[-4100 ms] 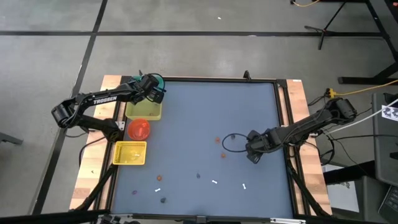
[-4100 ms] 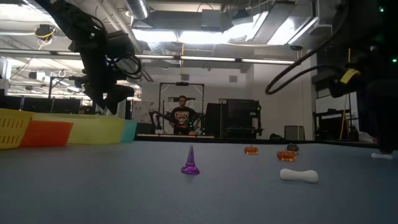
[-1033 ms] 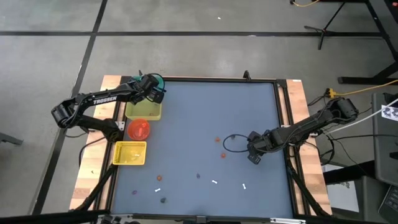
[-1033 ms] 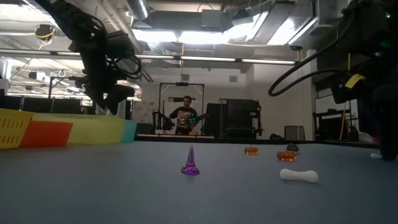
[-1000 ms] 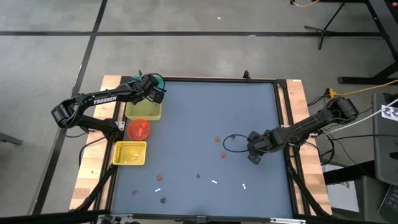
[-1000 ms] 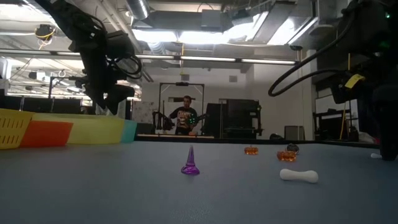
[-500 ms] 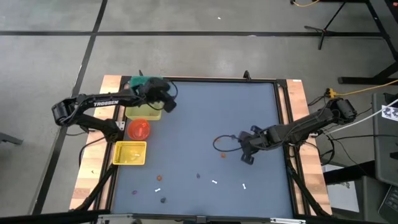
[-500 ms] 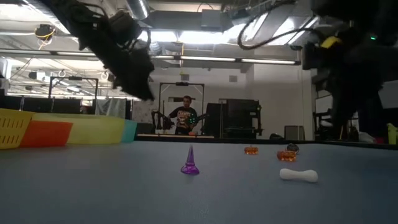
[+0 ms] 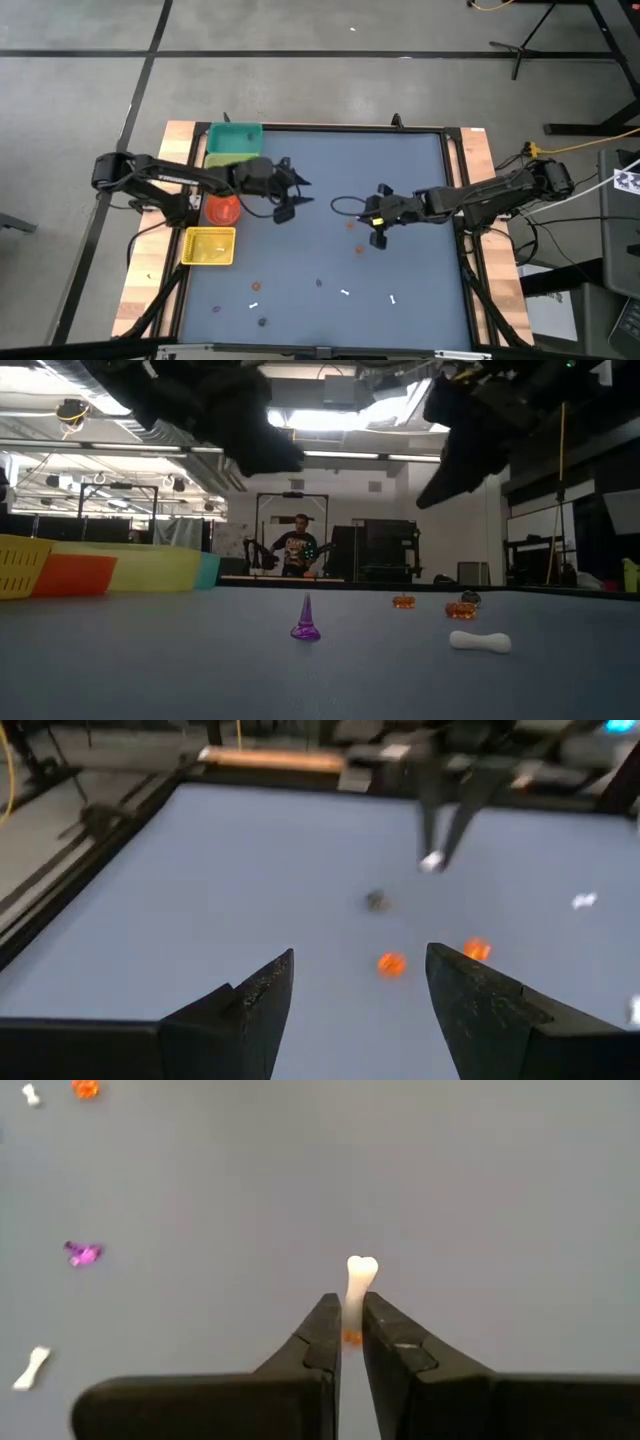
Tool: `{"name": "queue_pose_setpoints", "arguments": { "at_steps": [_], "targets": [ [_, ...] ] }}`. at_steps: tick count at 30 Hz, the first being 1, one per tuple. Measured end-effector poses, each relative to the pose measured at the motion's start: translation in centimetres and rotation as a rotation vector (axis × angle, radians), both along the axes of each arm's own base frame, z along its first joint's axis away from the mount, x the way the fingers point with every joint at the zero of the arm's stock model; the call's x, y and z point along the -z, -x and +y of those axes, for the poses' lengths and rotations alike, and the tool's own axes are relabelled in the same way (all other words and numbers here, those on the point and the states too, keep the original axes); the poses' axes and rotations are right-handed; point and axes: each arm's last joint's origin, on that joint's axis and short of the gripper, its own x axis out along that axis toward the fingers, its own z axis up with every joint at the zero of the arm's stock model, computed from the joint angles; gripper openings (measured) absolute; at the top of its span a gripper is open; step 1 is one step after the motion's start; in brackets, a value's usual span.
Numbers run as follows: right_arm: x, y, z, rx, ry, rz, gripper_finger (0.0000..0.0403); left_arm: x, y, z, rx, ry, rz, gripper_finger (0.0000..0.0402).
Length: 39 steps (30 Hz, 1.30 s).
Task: Sort Halloween decoration
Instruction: Put the top right white bone toy into the yellow basket
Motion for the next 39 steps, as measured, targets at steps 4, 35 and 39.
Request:
{"name": "queue_pose_setpoints", "arguments": {
  "at_steps": [4,35,39],
  "targets": [
    [-0.3,-0.3,-0.3,0.01,0.062,-0.038,0.003,0.7,-1.6,-1.9,-0.012,-0.013,-0.079,0.0212],
    [-1.7,-1.2,-0.4,0.019,0.218,-0.199,0.003,3.8,-8.9,-5.4,-0.23,-0.026,-0.383,0.0211],
    [-2.1,-1.4,-0.5,0.056,0.238,-0.234,0.003,4.0,-8.9,-5.4,-0.238,0.014,-0.375,0.0211]
  ]
}}
